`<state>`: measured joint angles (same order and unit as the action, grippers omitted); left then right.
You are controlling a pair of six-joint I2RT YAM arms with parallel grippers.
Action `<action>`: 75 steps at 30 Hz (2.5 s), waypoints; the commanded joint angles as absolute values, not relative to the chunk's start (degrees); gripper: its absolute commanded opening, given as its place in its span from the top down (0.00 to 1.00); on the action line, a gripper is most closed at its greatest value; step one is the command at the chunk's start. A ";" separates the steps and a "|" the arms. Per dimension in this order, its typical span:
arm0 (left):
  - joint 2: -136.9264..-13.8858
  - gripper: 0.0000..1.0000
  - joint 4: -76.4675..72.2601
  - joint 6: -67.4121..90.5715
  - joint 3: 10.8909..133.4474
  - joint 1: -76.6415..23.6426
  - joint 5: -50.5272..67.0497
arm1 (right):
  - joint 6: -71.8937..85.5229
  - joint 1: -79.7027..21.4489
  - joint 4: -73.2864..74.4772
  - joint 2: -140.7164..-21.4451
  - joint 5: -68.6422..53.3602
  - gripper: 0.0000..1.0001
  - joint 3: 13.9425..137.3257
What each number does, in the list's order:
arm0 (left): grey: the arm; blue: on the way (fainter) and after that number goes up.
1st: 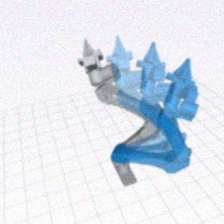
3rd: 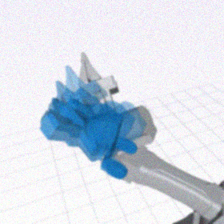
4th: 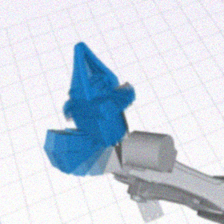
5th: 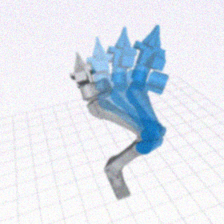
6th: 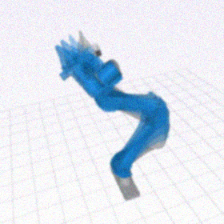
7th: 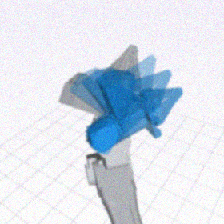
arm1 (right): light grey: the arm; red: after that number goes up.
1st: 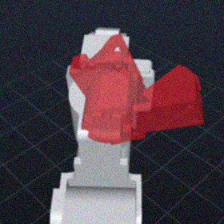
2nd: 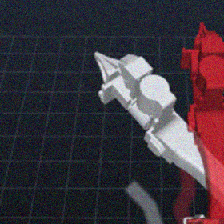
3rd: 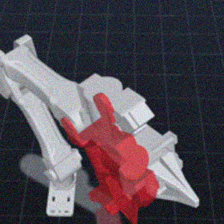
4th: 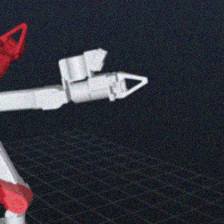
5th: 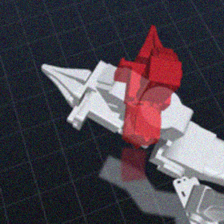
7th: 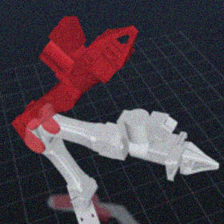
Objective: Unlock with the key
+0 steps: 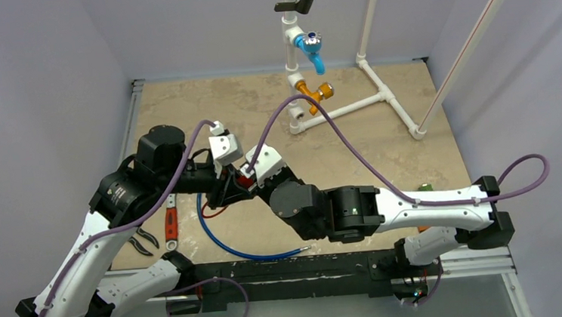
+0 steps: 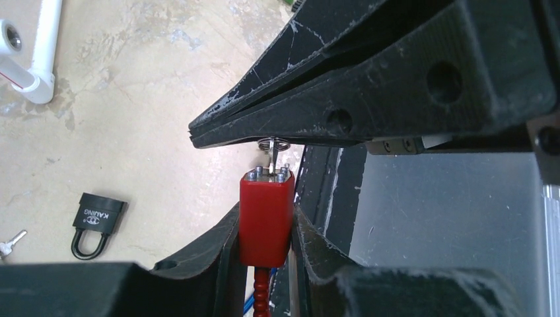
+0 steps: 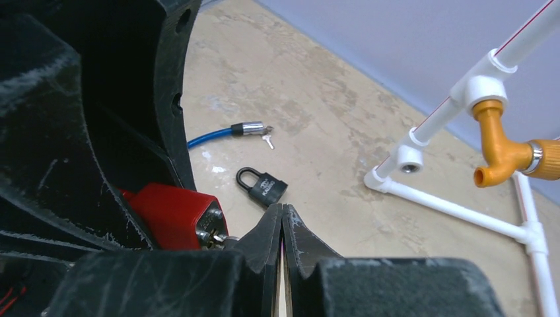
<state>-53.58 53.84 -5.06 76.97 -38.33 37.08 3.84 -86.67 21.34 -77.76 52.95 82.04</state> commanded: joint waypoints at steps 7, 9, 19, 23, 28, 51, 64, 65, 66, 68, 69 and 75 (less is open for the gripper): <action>-53.72 1.00 49.26 -2.62 79.12 -38.58 39.45 | 1.89 -90.48 12.89 -82.56 57.13 1.00 85.21; -53.83 1.00 48.78 -2.19 79.35 -38.59 39.74 | 1.76 -91.33 11.16 -83.71 57.01 1.00 85.31; -54.27 1.00 48.39 -4.08 80.24 -38.51 38.28 | 2.71 -93.64 6.41 -83.50 48.61 1.00 83.69; -53.89 1.00 51.21 -8.07 79.97 -38.50 37.36 | 5.20 -93.08 13.74 -78.91 49.76 1.00 83.34; -52.77 1.00 53.10 -11.82 77.84 -38.49 38.06 | 9.93 -87.12 20.01 -66.80 42.77 0.67 80.20; -53.53 1.00 57.31 -16.46 81.36 -38.50 44.73 | 24.62 -64.88 9.21 -61.08 -13.52 0.55 72.45; -53.55 1.00 56.88 -16.12 81.89 -38.50 44.54 | 26.03 -63.46 10.63 -63.31 -18.55 0.75 71.95; -53.53 1.00 56.87 -16.09 81.91 -38.50 44.50 | 26.05 -63.41 10.72 -63.44 -18.55 0.78 71.90; -53.53 1.00 56.87 -16.13 81.91 -38.50 44.62 | 26.02 -63.37 10.54 -63.61 -18.54 0.80 71.90; -53.58 1.00 56.87 -16.08 82.00 -38.50 44.73 | 25.93 -63.37 10.90 -63.93 -18.23 0.84 72.33; -53.57 1.00 56.91 -16.13 82.05 -38.50 44.74 | 25.79 -63.30 11.04 -64.23 -18.12 0.86 72.53; -53.45 1.00 57.91 -18.49 82.59 -38.64 43.78 | 26.20 -63.07 11.84 -65.09 -16.90 1.00 73.37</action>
